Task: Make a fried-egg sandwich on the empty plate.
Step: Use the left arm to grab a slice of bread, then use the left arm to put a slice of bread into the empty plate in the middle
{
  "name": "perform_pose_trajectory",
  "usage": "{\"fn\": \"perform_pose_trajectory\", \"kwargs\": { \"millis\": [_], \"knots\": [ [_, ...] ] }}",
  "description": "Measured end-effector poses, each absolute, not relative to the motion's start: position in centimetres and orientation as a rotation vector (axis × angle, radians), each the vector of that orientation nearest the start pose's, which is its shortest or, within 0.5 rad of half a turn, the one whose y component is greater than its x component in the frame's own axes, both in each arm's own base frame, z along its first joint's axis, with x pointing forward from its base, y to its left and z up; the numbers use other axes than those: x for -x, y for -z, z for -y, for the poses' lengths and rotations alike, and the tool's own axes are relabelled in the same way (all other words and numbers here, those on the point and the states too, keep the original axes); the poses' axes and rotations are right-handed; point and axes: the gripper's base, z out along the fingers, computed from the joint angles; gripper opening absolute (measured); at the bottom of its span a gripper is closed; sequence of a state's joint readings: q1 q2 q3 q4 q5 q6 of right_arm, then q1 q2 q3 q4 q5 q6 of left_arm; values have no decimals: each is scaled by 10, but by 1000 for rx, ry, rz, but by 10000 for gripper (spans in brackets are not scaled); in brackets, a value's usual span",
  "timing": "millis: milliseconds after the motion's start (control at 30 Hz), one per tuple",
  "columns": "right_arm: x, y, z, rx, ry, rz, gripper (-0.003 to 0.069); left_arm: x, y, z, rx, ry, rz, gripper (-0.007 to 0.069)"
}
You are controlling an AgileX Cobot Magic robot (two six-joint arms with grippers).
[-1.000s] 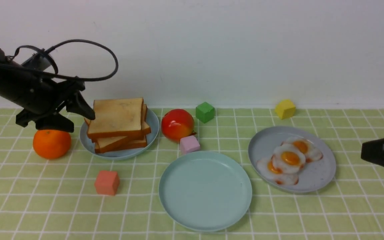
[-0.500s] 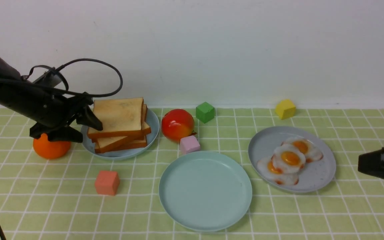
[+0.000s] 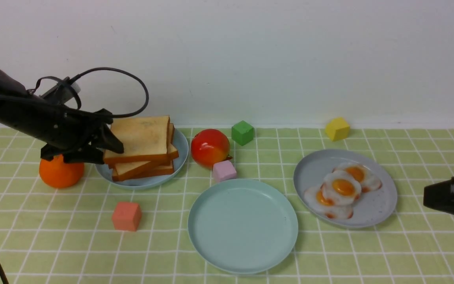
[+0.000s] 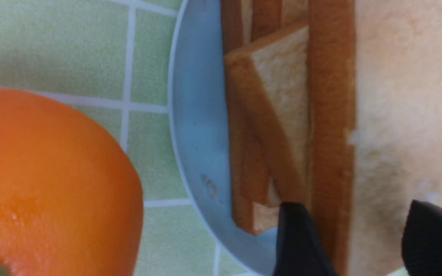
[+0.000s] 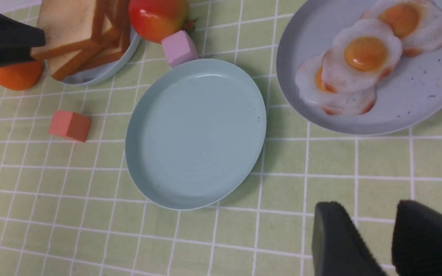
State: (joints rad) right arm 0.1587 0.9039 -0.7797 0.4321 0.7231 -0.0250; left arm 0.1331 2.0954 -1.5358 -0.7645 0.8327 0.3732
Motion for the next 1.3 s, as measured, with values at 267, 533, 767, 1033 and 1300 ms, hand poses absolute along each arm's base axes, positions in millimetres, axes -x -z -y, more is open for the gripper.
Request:
{"fn": "perform_pose_trajectory", "kwargs": {
  "millis": [267,533,767,1033,1300],
  "knots": [
    [-167,-324,-52,-23,-562,-2315,244,-442,-179,-11,248,767,-2644,202],
    [-167,-324,-52,-23,-562,-2316,244,-433,-215,-19,205,743,-2597,118],
    [-167,-324,-52,-22,-562,-2316,244,-406,-277,-9,154,875,-2495,108],
    [-167,-324,-52,-19,-557,-2317,244,-363,-264,55,41,1234,-2459,108],
    [-167,-324,-52,-18,-556,-2317,244,-325,-202,124,47,1273,-2566,101]
  ]
}}
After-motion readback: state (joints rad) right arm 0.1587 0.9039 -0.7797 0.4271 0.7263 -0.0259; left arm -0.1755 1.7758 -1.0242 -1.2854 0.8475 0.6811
